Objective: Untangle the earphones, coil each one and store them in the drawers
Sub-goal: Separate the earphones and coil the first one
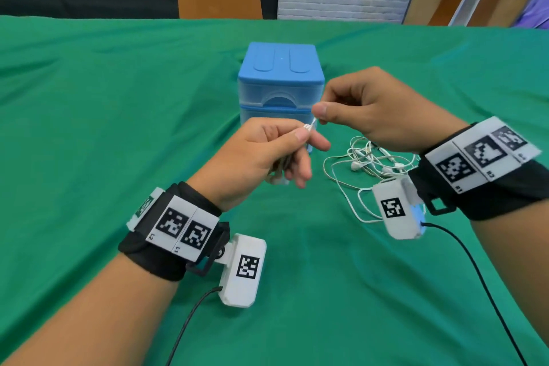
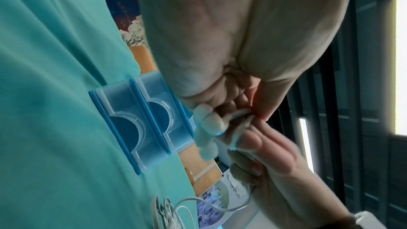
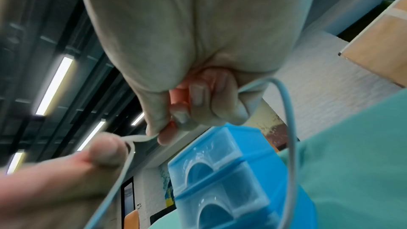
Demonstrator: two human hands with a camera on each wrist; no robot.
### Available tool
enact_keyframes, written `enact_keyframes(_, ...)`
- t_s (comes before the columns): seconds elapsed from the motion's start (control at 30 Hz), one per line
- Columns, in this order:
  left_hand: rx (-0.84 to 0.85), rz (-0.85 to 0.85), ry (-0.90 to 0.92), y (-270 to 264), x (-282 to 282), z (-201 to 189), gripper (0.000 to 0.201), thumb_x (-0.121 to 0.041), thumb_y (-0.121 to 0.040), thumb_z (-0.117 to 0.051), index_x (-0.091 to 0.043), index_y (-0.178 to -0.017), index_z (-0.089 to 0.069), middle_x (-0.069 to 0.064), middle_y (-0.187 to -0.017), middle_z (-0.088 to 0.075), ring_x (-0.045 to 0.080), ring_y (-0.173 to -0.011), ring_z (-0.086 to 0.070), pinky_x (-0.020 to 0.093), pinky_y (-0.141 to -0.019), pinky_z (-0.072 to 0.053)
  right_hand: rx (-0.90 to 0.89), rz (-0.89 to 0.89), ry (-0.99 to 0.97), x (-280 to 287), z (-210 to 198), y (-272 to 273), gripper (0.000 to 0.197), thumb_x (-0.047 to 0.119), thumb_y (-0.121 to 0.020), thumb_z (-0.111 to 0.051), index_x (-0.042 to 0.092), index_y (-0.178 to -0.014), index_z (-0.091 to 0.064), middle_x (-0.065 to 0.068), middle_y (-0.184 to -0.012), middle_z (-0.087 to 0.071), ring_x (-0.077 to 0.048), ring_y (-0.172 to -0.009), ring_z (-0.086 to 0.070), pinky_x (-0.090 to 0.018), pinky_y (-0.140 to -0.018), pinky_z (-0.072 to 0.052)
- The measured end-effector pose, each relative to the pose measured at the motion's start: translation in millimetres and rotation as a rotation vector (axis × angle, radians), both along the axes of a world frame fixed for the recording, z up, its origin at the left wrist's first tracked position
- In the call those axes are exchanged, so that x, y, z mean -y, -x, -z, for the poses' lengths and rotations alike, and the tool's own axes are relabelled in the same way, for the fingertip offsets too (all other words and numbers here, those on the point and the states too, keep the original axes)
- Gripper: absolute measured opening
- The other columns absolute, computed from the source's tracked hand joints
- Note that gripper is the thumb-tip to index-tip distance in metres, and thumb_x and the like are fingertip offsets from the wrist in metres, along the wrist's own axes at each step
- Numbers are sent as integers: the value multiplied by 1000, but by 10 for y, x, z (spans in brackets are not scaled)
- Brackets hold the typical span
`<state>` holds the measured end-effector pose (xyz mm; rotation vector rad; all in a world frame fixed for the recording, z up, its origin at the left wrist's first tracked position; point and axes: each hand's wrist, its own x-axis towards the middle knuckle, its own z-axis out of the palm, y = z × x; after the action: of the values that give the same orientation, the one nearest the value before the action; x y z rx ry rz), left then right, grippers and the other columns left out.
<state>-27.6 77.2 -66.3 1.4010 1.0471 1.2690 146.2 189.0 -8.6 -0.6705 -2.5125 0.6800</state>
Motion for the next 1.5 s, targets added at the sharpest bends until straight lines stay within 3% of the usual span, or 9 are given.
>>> enact_keyframes(0.1, 219, -16, -39, -9, -10, -4, 19, 0, -102, -45, 4, -109, -63, 13, -93, -76, 23, -85, -75, 24, -76, -59, -53, -19, 97, -9, 138, 69, 35, 20, -101, -57, 1, -72, -57, 5, -58, -35, -4, -53, -26, -19, -48, -24)
enact_keyframes(0.17, 375, -51, -59, 7, -36, -3, 22, 6, -99, -46, 5, -113, -63, 19, -105, -75, 25, -96, -75, 25, -85, -59, -43, -34, 188, 11, 248, 115, 34, 15, -104, -51, -7, -78, -56, 13, -54, -37, -1, -49, -26, -13, -47, -24)
enact_keyframes(0.27, 484, -120, -70, 48, -71, 1, 28, 11, -97, -47, 6, -121, -61, 21, -116, -72, 23, -104, -73, 22, -88, -58, 4, -36, 261, 71, 381, 179, 32, 20, -105, -48, 3, -83, -63, 13, -50, -42, -2, -46, -31, -16, -46, -27)
enact_keyframes(0.63, 171, -310, -94, 67, -130, 46, 44, 11, -100, -44, 4, -143, -45, 16, -133, -63, 21, -110, -71, 25, -90, -57, 326, -91, 119, 339, 148, 114, 25, 25, -101, -53, 20, -83, -70, 12, -45, -40, -8, -44, -34, -19, -47, -29)
enact_keyframes(0.97, 164, -339, -156, 19, -104, 21, 54, 16, -84, -62, 6, -136, -53, 17, -129, -65, 18, -117, -67, 30, -102, -52, 315, -135, 84, 424, 39, 136, 23, 21, -101, -54, 18, -88, -72, 14, -45, -42, -7, -44, -38, -17, -46, -30)
enact_keyframes(1.17, 51, -270, -162, 35, -87, 10, 50, 17, -82, -51, 3, -129, -60, 7, -105, -74, 10, -85, -72, 27, -74, -58, 172, -74, -23, 412, -35, 155, 22, 22, -96, -62, 14, -77, -70, 10, -49, -42, -8, -47, -34, -20, -48, -27)
enact_keyframes(1.3, -9, -194, -144, 45, -51, -22, 35, 10, -82, -44, -8, -96, -70, 2, -75, -69, 15, -61, -56, 20, -58, -42, 39, 30, -85, 286, -112, 129, 23, 27, -91, -70, 15, -72, -67, 7, -49, -39, -7, -48, -31, -18, -48, -27)
enact_keyframes(1.4, 23, -154, -118, 44, -40, -20, 19, -5, -88, -45, 5, -90, -61, 5, -69, -61, 15, -58, -48, 20, -55, -39, -17, 55, -87, 198, -133, 125, 24, 29, -89, -73, 13, -73, -66, 8, -47, -37, -7, -48, -30, -16, -49, -25)
enact_keyframes(1.5, 0, -177, -112, 50, -65, -2, 26, -12, -98, -48, 10, -86, -57, 3, -64, -57, 17, -60, -52, 21, -55, -38, -27, 57, -84, 158, -84, 147, 25, 31, -90, -73, 12, -74, -66, 9, -49, -37, -6, -49, -30, -17, -49, -26)
